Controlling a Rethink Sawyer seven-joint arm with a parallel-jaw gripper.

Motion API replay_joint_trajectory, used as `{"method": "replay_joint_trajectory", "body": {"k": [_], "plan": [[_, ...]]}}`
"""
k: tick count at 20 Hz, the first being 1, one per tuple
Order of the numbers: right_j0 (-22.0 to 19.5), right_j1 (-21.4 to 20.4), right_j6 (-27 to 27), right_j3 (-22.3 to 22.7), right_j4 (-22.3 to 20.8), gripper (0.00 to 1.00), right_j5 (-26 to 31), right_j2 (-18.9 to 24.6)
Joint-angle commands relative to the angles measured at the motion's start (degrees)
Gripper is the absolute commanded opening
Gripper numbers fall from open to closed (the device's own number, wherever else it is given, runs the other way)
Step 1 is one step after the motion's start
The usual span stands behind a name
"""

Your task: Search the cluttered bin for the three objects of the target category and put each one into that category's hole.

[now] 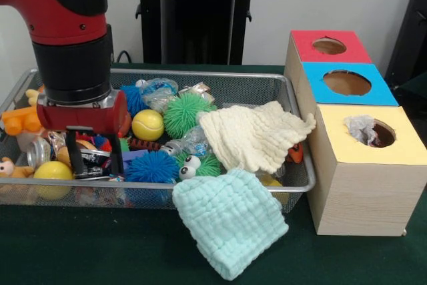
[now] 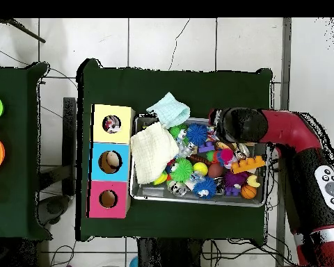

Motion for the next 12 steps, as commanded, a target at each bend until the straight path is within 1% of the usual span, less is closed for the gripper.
{"method": "replay_joint_trajectory", "body": {"k": [1,12], "plan": [[0.8,3.3,-11.1,-1.7,-4.7,1.00,-3.6,0.4],[1.8,4.5,-10.5,-2.6,-5.8,1.00,-5.1,-0.8]]}}
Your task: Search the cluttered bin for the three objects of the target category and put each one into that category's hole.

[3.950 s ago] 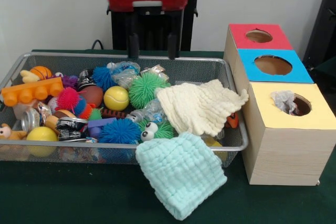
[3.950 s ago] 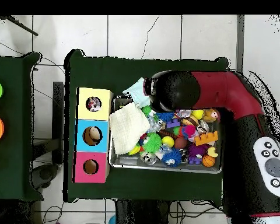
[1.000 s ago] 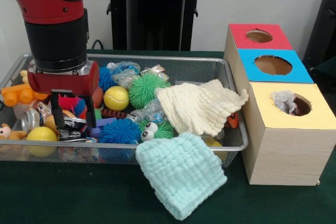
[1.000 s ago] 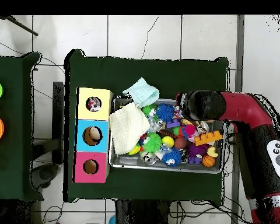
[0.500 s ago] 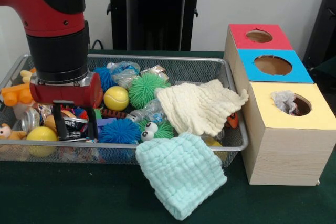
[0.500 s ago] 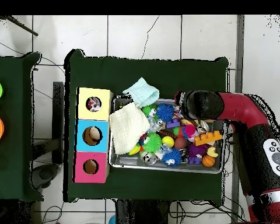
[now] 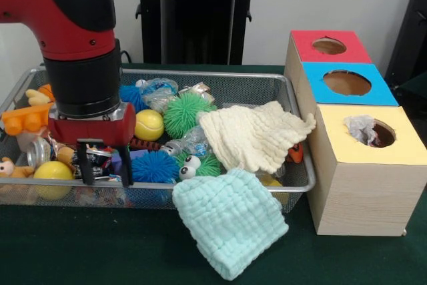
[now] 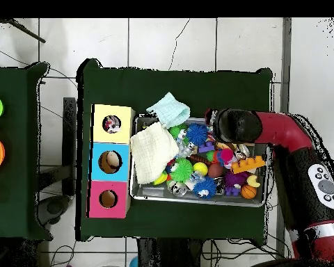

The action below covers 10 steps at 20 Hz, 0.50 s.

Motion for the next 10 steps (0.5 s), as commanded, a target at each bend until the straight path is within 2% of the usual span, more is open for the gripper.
{"method": "replay_joint_trajectory", "body": {"k": [1,7,10], "plan": [[1.5,2.6,-10.4,-2.6,-5.9,1.00,-2.6,-0.9],[1.4,3.1,-11.2,-2.8,-5.7,1.00,-2.9,-0.8],[0.4,1.0,-12.1,-0.7,-4.2,1.00,-1.2,-0.2]]}}
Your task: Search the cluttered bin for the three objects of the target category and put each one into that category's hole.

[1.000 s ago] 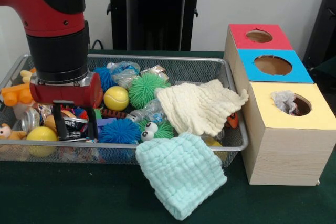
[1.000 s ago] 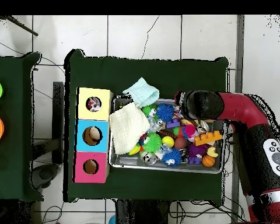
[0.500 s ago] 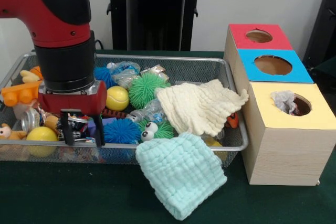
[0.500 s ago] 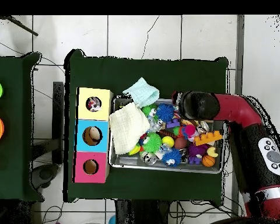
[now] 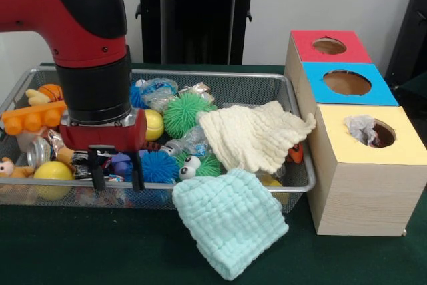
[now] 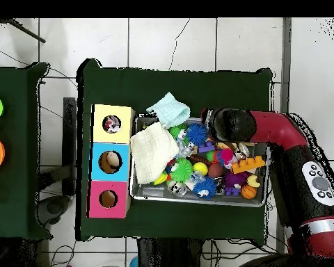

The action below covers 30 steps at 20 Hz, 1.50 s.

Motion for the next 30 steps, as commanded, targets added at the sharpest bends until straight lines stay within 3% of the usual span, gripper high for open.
{"method": "replay_joint_trajectory", "body": {"k": [1,6,14,24,30], "plan": [[-0.8,-1.3,-12.4,0.8,-3.5,1.00,0.2,0.1],[-2.2,-5.6,-13.2,4.7,-1.9,1.00,2.0,0.9],[-4.0,-5.5,-14.0,7.1,-3.1,1.00,-0.2,1.1],[-3.2,-6.0,-11.6,8.3,-5.5,1.00,-2.4,-0.4],[-3.0,-8.2,-10.4,10.2,-4.5,1.00,-1.4,-0.7]]}}
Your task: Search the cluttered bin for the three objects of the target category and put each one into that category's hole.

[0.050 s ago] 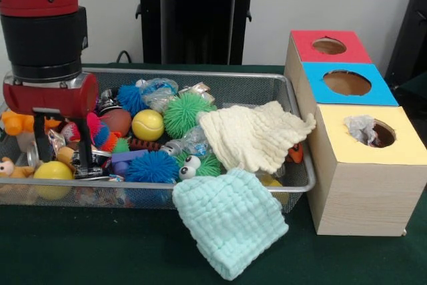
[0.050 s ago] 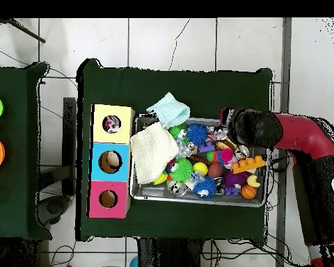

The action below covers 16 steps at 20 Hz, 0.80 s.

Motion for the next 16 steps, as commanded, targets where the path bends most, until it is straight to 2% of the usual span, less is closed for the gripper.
{"method": "replay_joint_trajectory", "body": {"k": [1,10,16], "plan": [[0.7,-2.0,-10.0,7.5,-4.3,1.00,-1.0,-0.7],[1.2,-4.4,-6.5,11.0,-3.1,1.00,-1.3,-1.0],[1.5,-3.1,-6.2,10.3,-3.6,1.00,-2.0,-1.1]]}}
